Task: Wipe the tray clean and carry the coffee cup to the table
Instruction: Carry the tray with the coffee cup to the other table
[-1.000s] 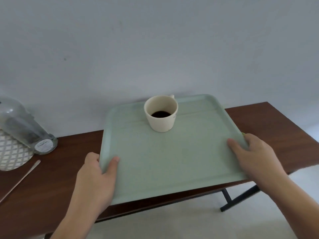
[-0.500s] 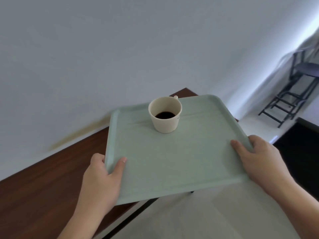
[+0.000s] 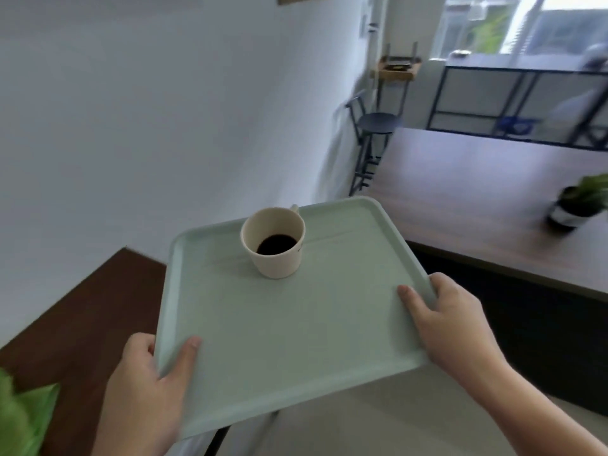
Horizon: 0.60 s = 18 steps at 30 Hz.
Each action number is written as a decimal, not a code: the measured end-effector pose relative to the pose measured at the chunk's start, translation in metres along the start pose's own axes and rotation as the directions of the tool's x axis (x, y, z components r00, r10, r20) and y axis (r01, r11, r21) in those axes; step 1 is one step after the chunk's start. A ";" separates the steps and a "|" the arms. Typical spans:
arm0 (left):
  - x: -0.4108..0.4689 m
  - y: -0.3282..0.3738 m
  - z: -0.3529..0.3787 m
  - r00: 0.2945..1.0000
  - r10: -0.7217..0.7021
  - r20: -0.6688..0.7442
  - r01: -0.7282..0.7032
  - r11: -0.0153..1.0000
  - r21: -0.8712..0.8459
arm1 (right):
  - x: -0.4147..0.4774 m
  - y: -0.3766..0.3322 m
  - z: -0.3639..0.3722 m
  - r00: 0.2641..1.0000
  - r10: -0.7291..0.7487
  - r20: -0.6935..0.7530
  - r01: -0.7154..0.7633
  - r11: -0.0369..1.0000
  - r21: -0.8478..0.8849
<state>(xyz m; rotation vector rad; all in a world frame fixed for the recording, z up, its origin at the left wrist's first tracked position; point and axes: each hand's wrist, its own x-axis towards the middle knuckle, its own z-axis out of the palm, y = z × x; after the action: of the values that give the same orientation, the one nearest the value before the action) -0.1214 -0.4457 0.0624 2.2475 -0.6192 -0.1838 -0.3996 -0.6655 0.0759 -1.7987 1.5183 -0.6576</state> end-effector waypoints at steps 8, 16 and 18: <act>0.038 0.084 0.112 0.975 0.136 0.173 -0.132 0.991 -0.034 | 0.045 0.072 -0.060 0.969 0.155 -0.191 -0.150 0.988 0.040; 0.095 0.140 0.234 0.913 0.253 0.321 -0.244 0.967 -0.068 | 0.103 0.121 -0.076 0.898 0.286 -0.335 -0.292 0.956 0.033; 0.112 0.156 0.267 0.894 0.277 0.351 -0.263 0.961 -0.088 | 0.125 0.131 -0.079 0.877 0.301 -0.375 -0.312 0.949 0.031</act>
<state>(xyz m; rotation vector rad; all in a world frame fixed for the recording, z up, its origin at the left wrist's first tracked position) -0.1668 -0.7653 -0.0001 2.0760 -1.1075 -0.4710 -0.5183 -0.8133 0.0195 -1.4560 2.0266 -0.8554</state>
